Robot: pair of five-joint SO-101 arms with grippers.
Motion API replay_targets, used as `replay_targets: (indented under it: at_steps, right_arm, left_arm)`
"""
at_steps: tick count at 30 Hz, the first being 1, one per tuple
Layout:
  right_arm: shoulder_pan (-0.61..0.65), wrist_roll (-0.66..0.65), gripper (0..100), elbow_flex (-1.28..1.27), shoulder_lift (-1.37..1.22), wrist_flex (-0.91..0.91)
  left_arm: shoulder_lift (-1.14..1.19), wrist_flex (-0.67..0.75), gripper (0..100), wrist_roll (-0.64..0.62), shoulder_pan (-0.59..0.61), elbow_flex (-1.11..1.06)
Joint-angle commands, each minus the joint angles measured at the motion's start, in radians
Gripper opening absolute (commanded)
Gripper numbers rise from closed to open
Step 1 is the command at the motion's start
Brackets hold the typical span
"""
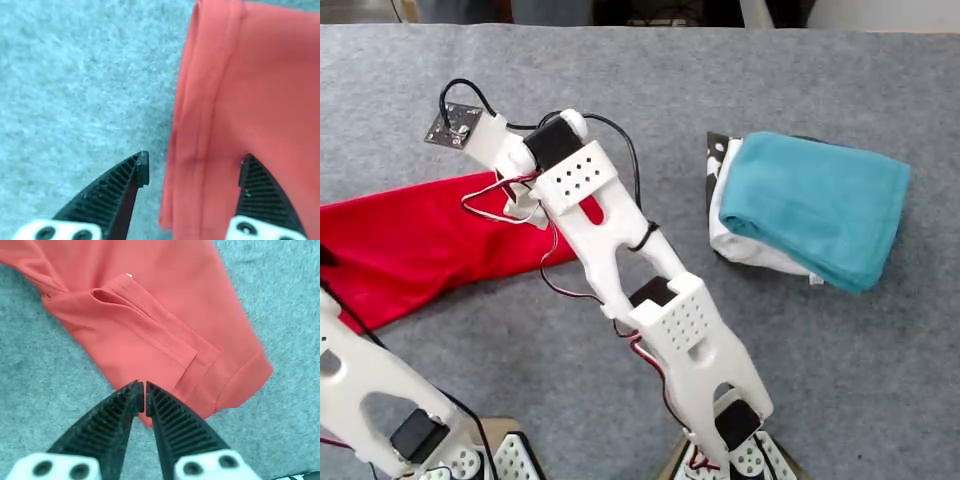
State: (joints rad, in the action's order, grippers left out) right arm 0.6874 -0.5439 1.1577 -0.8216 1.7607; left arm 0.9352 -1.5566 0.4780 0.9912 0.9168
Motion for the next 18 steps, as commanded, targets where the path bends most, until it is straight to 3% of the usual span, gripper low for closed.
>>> replay_targets:
  at_steps: [1,6,13,18]
  right_arm:
    - [0.014,0.009,1.4,-0.001,0.067,0.006]
    - [0.014,0.011,1.4,-0.001,0.067,0.006]
    - [0.014,0.011,1.4,-0.001,0.067,0.006]
    - [0.005,0.011,1.4,0.007,0.073,0.006]
  left_arm:
    - [0.031,0.014,30,-0.005,0.002,0.090]
    - [0.141,0.009,20,0.012,0.004,0.154]
    - [0.206,-0.155,2,0.253,-0.024,0.231]
    - [0.199,-0.203,3,0.256,-0.035,0.325]
